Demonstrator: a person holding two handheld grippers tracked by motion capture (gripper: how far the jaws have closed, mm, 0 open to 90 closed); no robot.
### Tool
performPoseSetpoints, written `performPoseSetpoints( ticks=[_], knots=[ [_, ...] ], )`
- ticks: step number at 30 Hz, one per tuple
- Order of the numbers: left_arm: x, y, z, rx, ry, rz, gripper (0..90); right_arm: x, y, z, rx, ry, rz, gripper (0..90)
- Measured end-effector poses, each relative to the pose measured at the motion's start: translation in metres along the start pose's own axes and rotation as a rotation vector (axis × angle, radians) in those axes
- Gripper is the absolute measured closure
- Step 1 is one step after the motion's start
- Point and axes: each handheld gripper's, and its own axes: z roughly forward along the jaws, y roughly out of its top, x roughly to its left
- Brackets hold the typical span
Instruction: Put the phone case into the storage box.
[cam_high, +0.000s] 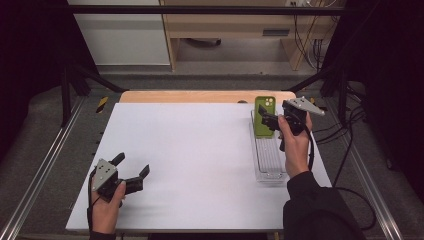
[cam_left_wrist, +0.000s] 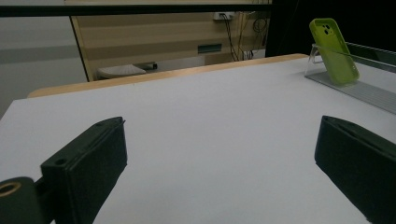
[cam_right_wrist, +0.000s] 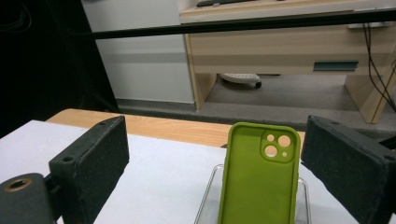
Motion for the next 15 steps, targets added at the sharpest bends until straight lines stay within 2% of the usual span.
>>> performPoseSetpoints(
  ticks=[8, 15],
  knots=[
    [0.004, -0.002, -0.008, 0.001, 0.01, -0.009, 1.8, -0.001, 0.0, -0.009, 0.018, -0.005, -0.034, 7.3],
    [0.009, -0.003, -0.014, -0.008, 0.024, -0.027, 1.8, -0.004, 0.002, -0.015, 0.023, -0.003, -0.029, 7.0]
  ],
)
